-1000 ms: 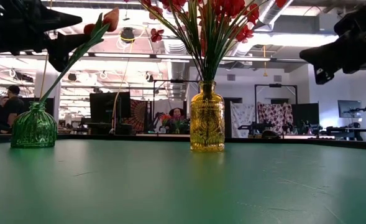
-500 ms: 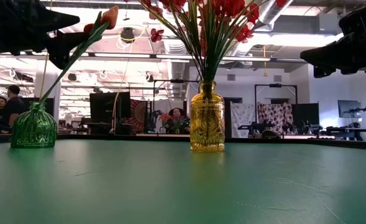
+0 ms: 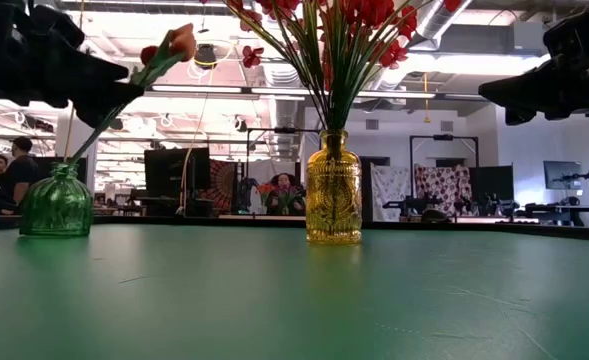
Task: Sort flowers into vase by color
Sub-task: Return to Home Position
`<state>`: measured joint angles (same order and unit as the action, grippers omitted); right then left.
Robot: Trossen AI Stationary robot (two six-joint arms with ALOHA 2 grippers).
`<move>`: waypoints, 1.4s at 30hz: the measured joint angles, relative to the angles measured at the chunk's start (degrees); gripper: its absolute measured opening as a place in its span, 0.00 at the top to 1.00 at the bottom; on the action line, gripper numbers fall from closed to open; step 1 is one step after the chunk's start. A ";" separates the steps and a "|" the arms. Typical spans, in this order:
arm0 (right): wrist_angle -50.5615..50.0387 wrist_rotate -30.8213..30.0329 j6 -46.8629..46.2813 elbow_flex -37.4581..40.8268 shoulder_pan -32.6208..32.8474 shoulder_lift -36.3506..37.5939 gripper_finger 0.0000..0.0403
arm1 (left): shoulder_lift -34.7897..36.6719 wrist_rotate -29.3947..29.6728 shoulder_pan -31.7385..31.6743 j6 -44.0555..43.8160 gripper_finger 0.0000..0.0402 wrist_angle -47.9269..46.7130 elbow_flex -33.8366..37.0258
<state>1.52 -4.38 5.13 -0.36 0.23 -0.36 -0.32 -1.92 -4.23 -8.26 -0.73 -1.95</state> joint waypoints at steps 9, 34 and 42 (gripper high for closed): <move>0.00 -0.05 -0.11 0.00 0.00 0.00 0.92 | 0.00 5.50 0.02 4.23 0.53 0.09 0.37; 0.17 -0.33 -0.13 0.04 0.00 0.00 0.92 | 0.00 6.24 0.00 0.99 0.53 -0.20 0.37; 0.18 -0.31 -0.13 0.07 0.00 0.00 0.92 | 0.00 6.24 0.00 0.95 0.53 -0.22 0.37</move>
<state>1.70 -4.69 4.99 -0.30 0.23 -0.36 -0.32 4.32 -4.23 -7.31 -0.95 -1.58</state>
